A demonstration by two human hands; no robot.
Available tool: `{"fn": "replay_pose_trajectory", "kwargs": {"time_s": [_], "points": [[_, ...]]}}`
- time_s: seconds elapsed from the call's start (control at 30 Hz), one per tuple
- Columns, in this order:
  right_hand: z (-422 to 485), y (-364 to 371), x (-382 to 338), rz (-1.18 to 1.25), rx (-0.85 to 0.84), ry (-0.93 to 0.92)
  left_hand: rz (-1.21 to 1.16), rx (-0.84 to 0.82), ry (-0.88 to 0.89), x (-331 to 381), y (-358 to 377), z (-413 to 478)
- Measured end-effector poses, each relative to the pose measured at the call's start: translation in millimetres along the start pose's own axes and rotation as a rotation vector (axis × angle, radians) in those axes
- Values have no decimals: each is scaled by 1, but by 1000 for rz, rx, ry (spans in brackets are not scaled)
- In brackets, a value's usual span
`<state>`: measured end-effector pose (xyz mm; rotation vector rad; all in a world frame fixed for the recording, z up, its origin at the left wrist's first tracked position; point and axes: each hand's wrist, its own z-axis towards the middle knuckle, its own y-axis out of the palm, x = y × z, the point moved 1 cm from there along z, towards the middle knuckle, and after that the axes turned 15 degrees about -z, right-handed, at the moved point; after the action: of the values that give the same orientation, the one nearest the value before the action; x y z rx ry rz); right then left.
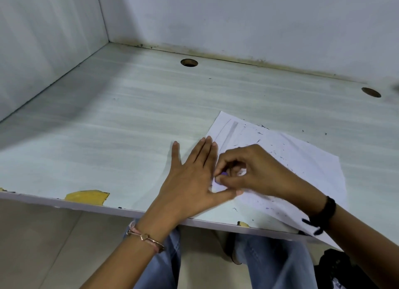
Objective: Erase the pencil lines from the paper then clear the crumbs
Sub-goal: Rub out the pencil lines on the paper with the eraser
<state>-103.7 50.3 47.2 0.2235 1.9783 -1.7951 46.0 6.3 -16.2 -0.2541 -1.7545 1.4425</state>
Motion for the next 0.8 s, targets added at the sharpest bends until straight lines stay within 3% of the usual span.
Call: {"fn": "replay_pose_trajectory", "kwargs": {"time_s": [0.13,0.3,0.47,0.6,0.73,0.8], "points": [[16,-8,19,-43,209,92,-16,-14,-24,1,-1,-1],[2,-3,2,6,2,34,-14,-13,-17,1,-2,-1],[12,-7,18,-56,209,77,-17,-19,-23,1,-1,-1],[-4,2,0,37,-8,6,4,-13,2,0,-1,0],[10,-8,28,2,249,153,-10,-39,-25,1,-3,-1],[8,-6,29,15,290,164,-16,-40,-23,1,-3,-2]]}}
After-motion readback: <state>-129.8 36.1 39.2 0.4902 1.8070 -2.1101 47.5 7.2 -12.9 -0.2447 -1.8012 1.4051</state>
